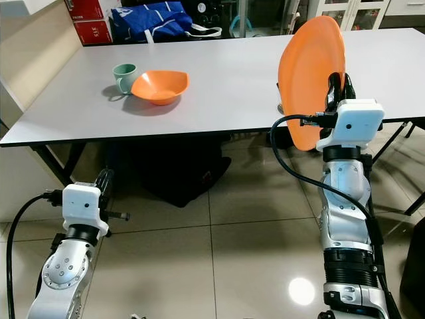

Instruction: Setting the table

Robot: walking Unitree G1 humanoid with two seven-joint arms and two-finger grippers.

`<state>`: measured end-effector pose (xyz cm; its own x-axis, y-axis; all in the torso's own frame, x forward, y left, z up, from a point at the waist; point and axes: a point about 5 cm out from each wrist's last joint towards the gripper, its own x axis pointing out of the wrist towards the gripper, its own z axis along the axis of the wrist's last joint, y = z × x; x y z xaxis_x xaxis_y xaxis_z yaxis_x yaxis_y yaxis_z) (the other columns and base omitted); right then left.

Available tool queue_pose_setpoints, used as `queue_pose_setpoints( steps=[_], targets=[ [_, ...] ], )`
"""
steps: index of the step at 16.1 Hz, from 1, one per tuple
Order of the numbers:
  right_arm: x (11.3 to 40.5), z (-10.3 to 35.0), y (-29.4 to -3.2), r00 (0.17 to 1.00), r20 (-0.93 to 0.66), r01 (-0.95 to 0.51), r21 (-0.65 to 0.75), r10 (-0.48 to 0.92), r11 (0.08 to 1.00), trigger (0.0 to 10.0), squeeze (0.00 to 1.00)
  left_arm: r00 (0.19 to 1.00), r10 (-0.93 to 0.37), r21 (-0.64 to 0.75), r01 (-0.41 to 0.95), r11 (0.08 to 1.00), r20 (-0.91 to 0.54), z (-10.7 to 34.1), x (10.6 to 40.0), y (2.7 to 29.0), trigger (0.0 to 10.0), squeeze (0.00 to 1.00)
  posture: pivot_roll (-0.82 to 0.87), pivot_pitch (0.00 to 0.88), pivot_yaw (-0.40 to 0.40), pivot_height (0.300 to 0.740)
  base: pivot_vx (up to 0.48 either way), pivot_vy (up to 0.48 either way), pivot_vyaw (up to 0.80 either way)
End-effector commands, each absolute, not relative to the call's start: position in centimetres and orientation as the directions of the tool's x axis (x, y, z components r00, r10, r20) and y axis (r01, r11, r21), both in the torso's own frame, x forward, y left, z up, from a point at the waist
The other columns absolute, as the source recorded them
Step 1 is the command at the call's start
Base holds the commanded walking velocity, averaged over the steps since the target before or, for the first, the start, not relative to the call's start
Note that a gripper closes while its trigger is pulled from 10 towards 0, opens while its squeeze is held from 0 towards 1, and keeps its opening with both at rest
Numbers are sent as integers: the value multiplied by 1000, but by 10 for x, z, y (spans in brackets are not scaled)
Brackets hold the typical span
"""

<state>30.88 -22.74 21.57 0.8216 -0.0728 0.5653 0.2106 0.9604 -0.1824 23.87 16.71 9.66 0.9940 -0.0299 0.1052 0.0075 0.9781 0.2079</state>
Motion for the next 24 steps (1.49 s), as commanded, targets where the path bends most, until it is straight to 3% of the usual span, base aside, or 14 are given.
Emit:
queue_pose_setpoints(
  steps=[1,11,24],
  targets=[
    [307,234,-223,775,629,216,-159,-70,963,0,0,994,-38,210,17,978,99,95,239,165,10000,0,-163,0,80,740,285,0,0],
    [309,237,-220,774,630,212,-166,-61,963,0,0,994,-36,201,15,980,103,96,240,164,10000,0,-163,0,81,740,435,0,0],
    [313,240,-208,778,628,161,-161,-25,974,0,0,996,-24,198,6,980,88,94,244,163,10000,0,-158,0,75,740,322,304,0]
  ],
)
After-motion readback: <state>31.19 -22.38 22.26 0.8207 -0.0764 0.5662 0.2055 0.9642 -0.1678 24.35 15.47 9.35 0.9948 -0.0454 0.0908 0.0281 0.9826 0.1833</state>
